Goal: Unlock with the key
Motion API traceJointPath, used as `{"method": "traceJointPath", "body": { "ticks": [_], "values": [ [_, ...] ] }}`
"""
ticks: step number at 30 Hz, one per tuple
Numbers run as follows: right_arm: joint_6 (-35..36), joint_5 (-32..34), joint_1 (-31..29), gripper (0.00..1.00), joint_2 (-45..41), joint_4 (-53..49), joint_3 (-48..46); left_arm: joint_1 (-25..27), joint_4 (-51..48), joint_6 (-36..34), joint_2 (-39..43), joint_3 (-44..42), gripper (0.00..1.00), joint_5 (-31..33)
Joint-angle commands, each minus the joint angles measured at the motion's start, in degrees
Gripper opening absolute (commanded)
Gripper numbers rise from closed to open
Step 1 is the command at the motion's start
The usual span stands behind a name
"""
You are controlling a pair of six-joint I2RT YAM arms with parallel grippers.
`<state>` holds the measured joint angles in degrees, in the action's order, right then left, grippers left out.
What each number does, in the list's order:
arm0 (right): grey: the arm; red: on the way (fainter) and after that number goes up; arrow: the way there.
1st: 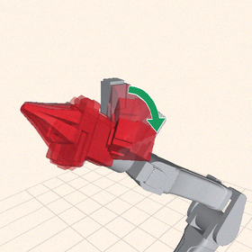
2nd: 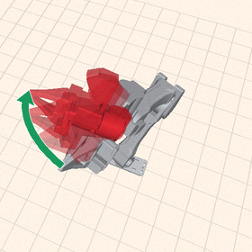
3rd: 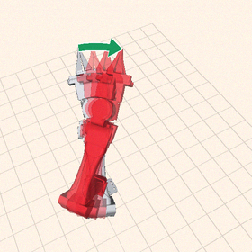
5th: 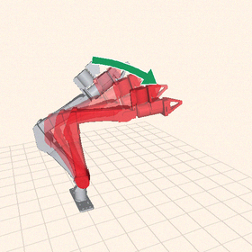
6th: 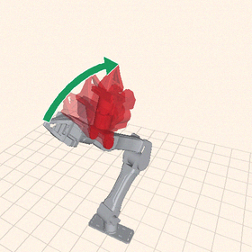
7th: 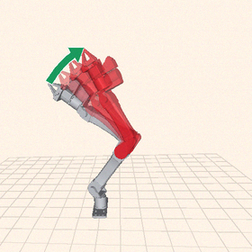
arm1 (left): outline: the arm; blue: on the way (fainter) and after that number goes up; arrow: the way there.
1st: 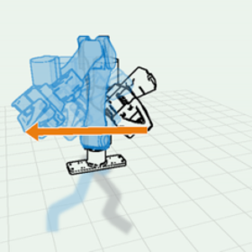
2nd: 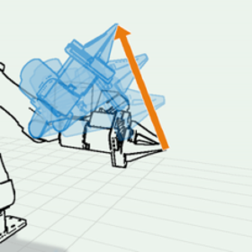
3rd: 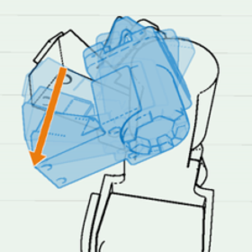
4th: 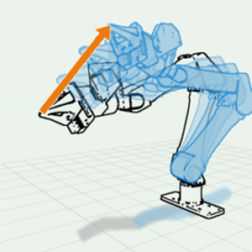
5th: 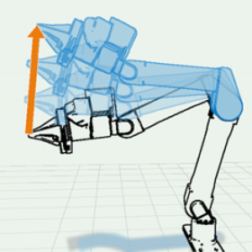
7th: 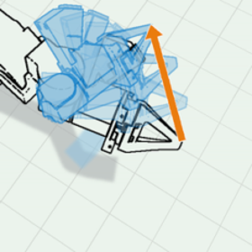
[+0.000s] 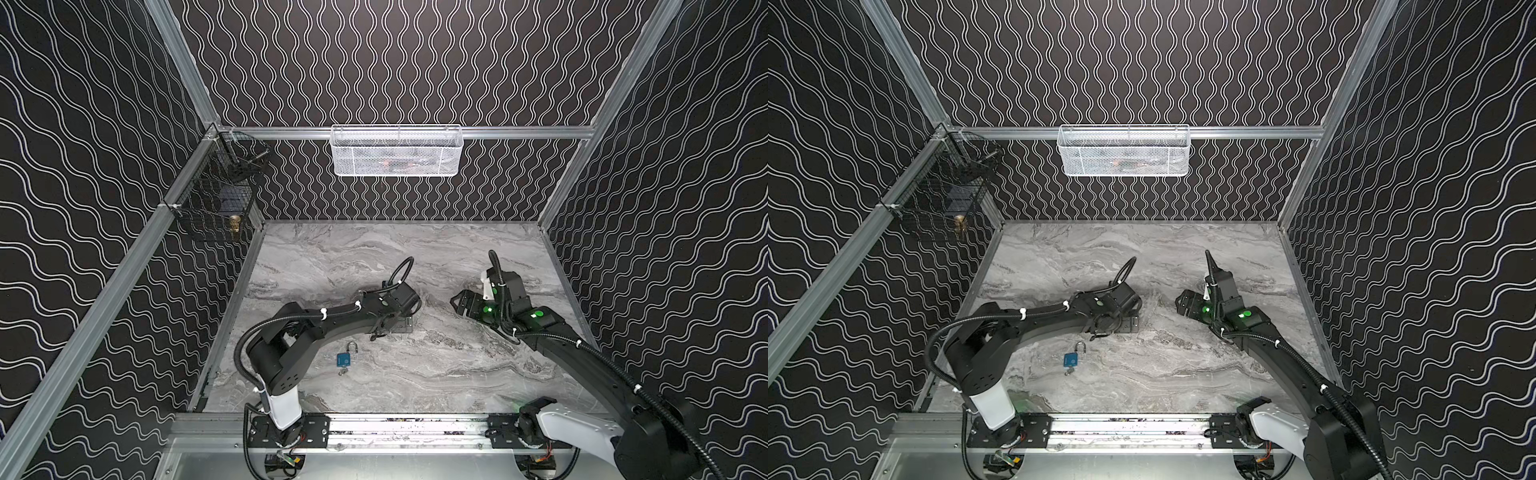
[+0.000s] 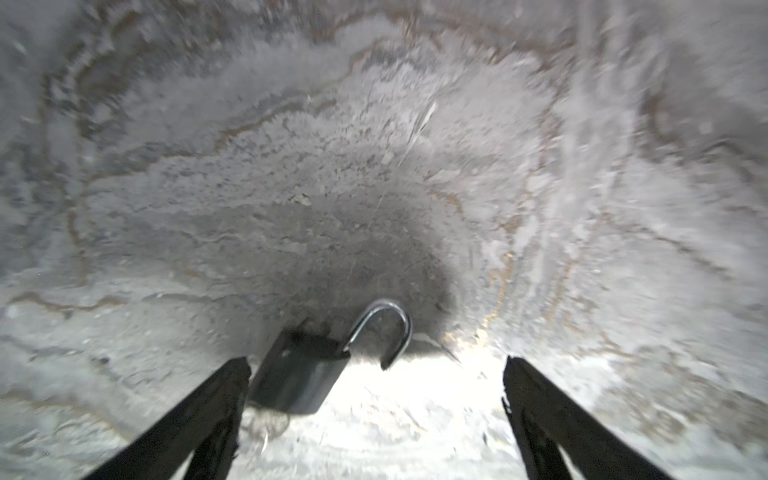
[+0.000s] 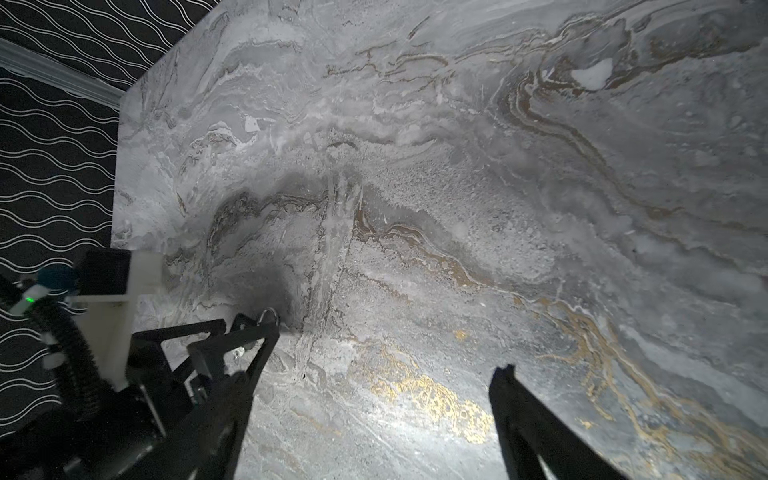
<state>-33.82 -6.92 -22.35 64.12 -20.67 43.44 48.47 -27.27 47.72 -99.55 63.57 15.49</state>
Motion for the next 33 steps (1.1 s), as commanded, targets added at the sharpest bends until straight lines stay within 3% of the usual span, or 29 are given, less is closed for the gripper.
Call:
{"method": "traceJointPath", "body": {
  "ticks": [1, 11, 15, 20, 24, 26, 28, 30, 33],
  "values": [
    [-0.4, 0.8, 0.4, 0.91, -0.7, 1.6, 0.2, -0.6, -1.0, -0.4, 3.2, -0.9, 0.99, -0.4],
    [1.1, 2.9, 2.6, 0.92, -3.3, 1.2, 2.3, -3.9, -2.8, -1.1, 15.3, -2.9, 0.99, -1.4],
    [3.0, 6.6, 5.9, 0.94, -2.6, 0.0, 4.7, -6.9, -2.6, -5.0, 22.0, -3.5, 0.99, -0.8],
    [6.7, 21.8, 12.0, 0.99, -1.3, 4.3, 3.5, -16.2, -4.1, -13.2, 28.5, -5.1, 0.99, 6.0],
    [9.7, 33.9, 16.9, 0.99, 0.7, 16.0, -3.1, -27.1, -4.3, -18.3, 29.9, -9.3, 0.98, 17.7],
    [12.7, 39.2, 18.3, 0.99, 2.4, 22.7, -6.8, -32.8, -0.7, -20.4, 30.1, -13.2, 0.98, 21.3],
    [15.1, 41.7, 19.8, 0.99, 4.2, 28.8, -9.6, -36.5, 8.2, -26.8, 30.4, -19.2, 0.98, 23.1],
    [18.1, 40.1, 21.2, 0.99, 5.6, 37.8, -13.8, -37.5, 22.4, -33.8, 30.9, -26.5, 0.98, 23.1],
    [21.2, 36.8, 22.6, 0.99, 7.1, 49.1, -19.3, -37.6, 36.2, -37.6, 32.4, -33.8, 0.98, 21.3]
  ]
}}
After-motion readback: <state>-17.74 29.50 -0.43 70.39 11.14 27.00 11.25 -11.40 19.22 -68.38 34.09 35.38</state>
